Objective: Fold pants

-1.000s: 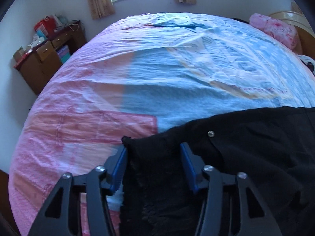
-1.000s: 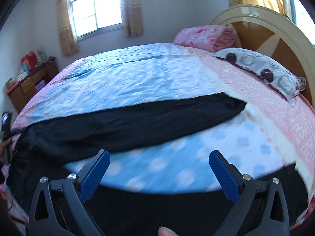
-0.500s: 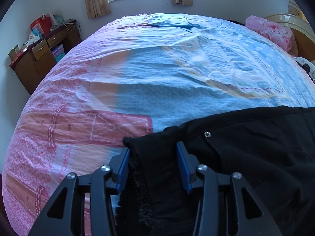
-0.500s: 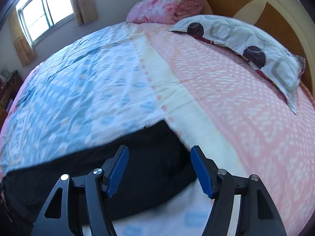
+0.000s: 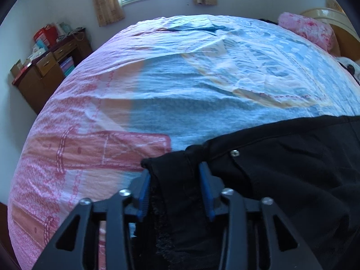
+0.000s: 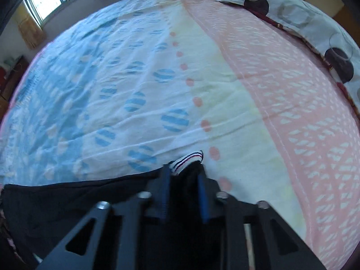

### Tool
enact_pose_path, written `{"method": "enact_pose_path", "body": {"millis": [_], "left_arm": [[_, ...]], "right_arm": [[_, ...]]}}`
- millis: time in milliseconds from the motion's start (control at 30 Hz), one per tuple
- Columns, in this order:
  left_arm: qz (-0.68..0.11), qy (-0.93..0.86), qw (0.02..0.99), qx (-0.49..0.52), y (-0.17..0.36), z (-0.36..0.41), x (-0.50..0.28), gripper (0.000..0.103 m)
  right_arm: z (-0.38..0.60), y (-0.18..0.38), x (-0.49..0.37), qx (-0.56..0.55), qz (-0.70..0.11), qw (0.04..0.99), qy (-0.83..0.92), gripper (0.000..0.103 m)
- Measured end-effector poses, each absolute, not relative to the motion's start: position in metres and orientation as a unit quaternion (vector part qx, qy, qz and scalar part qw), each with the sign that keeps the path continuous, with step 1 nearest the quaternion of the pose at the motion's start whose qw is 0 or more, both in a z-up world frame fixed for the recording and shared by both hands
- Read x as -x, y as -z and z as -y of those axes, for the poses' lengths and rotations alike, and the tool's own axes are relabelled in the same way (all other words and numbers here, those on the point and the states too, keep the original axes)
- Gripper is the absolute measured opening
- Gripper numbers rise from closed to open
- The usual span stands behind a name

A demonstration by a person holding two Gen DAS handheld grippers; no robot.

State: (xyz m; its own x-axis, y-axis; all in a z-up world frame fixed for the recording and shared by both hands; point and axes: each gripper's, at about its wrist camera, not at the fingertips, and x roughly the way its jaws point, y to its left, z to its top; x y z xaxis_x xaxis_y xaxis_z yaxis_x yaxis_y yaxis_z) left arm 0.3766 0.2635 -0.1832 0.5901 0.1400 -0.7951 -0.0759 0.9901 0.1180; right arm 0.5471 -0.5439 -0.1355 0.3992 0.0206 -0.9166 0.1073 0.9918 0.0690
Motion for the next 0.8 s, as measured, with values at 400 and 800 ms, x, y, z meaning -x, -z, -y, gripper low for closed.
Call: {"method": "enact_pose_path", "body": {"millis": [400, 800], "left_arm": [[-0.38, -0.03, 0.925, 0.002, 0.103, -0.269, -0.319, 0.025], [-0.329, 0.011, 0.943, 0.042, 0.092, -0.277, -0.181, 0.025]], "right_arm": [[0.533, 0.02, -0.453, -0.034, -0.447, 0.894, -0.005, 0.007], [0.552, -0.008, -0.272, -0.032, -0.401, 0.915, -0.039, 0.007]]}}
